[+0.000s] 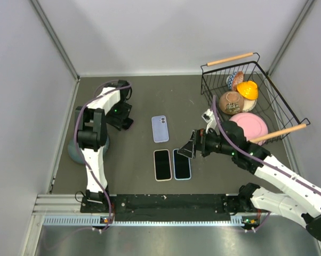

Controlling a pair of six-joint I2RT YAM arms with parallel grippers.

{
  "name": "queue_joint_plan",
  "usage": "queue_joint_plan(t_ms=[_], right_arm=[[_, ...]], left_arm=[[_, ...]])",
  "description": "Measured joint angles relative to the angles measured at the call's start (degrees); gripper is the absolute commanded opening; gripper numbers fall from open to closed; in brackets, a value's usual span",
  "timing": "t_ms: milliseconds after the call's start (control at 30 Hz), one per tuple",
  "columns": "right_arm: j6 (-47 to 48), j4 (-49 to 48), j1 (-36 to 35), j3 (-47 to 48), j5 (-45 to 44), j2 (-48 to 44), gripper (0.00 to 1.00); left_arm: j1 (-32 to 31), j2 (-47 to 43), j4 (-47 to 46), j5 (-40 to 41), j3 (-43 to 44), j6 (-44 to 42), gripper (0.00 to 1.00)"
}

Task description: Put the phone into the phone case

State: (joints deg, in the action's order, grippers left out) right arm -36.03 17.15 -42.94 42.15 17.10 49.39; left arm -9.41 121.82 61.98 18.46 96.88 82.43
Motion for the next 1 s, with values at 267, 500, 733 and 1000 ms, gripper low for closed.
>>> queue_joint_plan(t_ms=[267, 500, 733, 1000], right_arm=[[0.09, -0.37, 0.0, 0.0, 0.55, 0.44, 0.99], [0.63, -0.9, 0.0, 0.42, 0.7, 0.85, 0.99], [1.62, -0.83, 0.0, 0.63, 1.01, -1.44, 0.99], [4.76, -0.74, 1.11, 0.61, -0.26, -1.31, 0.99]], left_arm=[[0.11, 3.37, -2.58, -3.32, 4.24, -13.88, 0.99], [0.55, 3.45, -4.57, -5.6, 2.82, -16.13, 0.93], [0.63, -1.03, -9.64, -7.34, -5.05, -16.04, 0.76], [0.13, -3.17, -11.21, -12.39, -8.2, -22.91, 0.6]])
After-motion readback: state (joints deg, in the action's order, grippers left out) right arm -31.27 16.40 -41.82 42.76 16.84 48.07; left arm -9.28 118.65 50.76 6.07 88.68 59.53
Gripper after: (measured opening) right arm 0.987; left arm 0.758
